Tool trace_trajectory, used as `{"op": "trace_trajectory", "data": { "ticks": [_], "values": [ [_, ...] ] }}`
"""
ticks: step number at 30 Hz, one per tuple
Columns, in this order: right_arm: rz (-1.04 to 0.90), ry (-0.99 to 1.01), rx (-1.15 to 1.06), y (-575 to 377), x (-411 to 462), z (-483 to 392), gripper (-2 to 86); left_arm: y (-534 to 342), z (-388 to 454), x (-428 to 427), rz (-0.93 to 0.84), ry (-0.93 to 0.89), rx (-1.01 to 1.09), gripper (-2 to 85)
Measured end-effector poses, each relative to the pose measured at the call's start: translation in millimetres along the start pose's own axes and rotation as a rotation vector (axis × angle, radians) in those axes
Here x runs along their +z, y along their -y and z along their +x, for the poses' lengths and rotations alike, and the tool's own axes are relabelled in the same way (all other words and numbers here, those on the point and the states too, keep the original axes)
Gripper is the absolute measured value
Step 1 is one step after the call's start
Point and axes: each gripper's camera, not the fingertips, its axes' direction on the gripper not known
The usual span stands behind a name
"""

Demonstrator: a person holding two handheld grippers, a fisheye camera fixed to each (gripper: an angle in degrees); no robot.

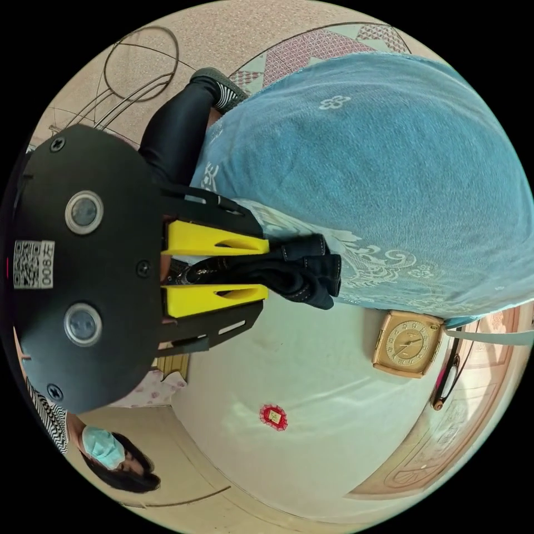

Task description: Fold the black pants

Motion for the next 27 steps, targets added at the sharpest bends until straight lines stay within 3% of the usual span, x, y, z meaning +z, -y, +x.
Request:
{"op": "trace_trajectory", "data": {
  "ticks": [15,27],
  "values": [
    [0.009,-0.097,-0.066,-69,-88,0,6.2,-54,83,17,-0.023,0.019,0.047,7.1],
    [0.078,-0.029,-0.184,-175,-186,-1,5.5,-78,227,82,-0.136,0.013,0.175,7.0]
  ]
}}
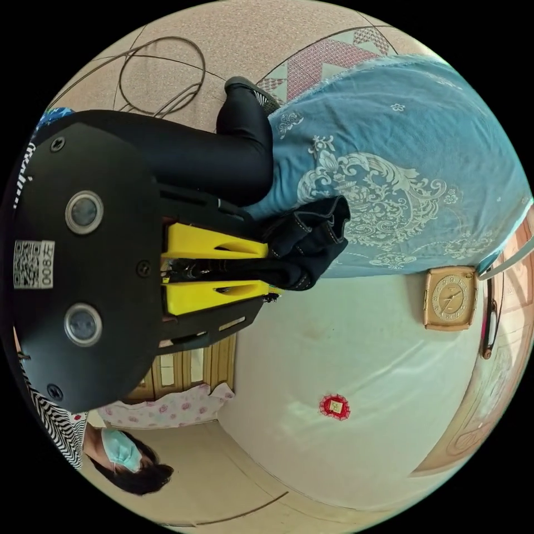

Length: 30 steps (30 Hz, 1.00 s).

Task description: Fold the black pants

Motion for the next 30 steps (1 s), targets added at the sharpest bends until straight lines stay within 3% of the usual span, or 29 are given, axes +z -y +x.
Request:
{"op": "trace_trajectory", "data": {
  "ticks": [18,30],
  "values": [
    [0.219,0.115,-0.099,-94,-230,3,5.2,91,270,237,-0.229,0.03,0.075,7.0],
    [0.279,0.214,-0.043,-41,-416,8,5.4,217,522,509,-0.381,0.105,0.137,6.9]
  ]
}}
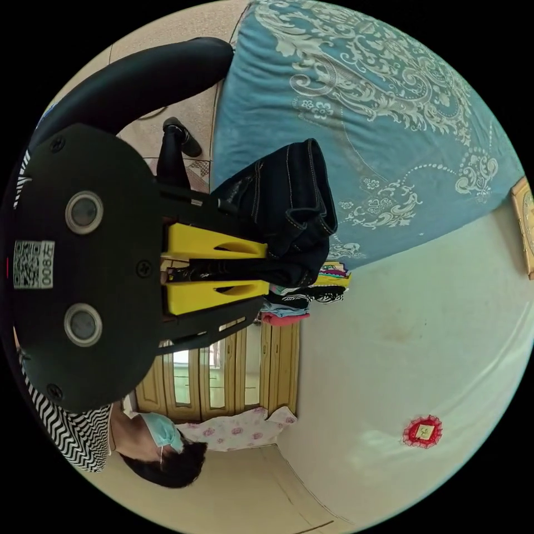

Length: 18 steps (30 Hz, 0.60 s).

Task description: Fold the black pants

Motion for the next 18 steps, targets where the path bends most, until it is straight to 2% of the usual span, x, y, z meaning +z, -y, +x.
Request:
{"op": "trace_trajectory", "data": {
  "ticks": [9,14,18],
  "values": [
    [0.13,-0.009,0.0,38,-157,-90,5.2,125,260,159,-0.148,0.07,-0.007,6.8],
    [0.242,0.016,-0.021,32,-272,-156,5.2,185,431,284,-0.3,0.103,0.059,6.8],
    [0.351,0.019,-0.031,22,-346,-184,5.1,224,521,377,-0.409,0.086,0.089,6.9]
  ]
}}
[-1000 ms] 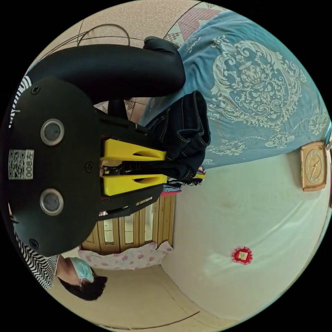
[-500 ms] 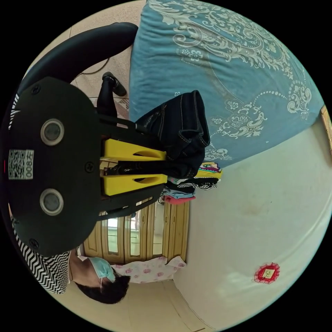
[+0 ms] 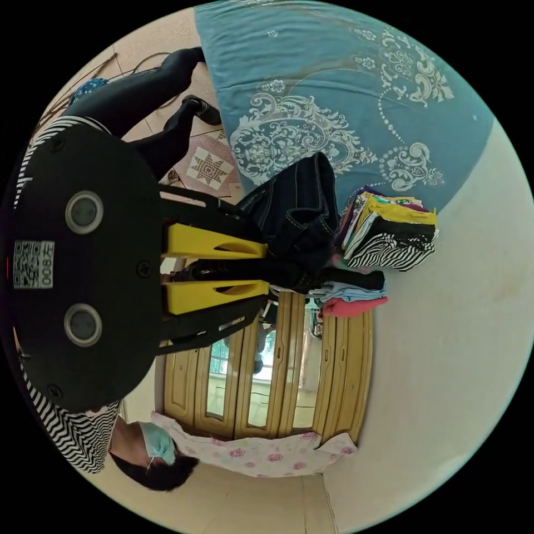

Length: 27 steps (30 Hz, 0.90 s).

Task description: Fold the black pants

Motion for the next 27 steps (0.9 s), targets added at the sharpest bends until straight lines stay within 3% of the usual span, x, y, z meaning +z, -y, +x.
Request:
{"op": "trace_trajectory", "data": {
  "ticks": [11,20,24,27],
  "values": [
    [0.357,-0.129,-0.193,104,-195,-124,5.1,265,313,233,-0.339,-0.156,0.205,6.9],
    [0.508,-0.333,-0.488,234,-335,-261,5.1,424,575,412,-0.411,-0.342,0.398,7.2],
    [0.524,-0.394,-0.486,289,-389,-256,5.3,472,618,485,-0.442,-0.237,0.445,7.5],
    [0.528,-0.445,-0.377,344,-436,-202,5.5,506,615,545,-0.485,-0.006,0.376,7.5]
  ]
}}
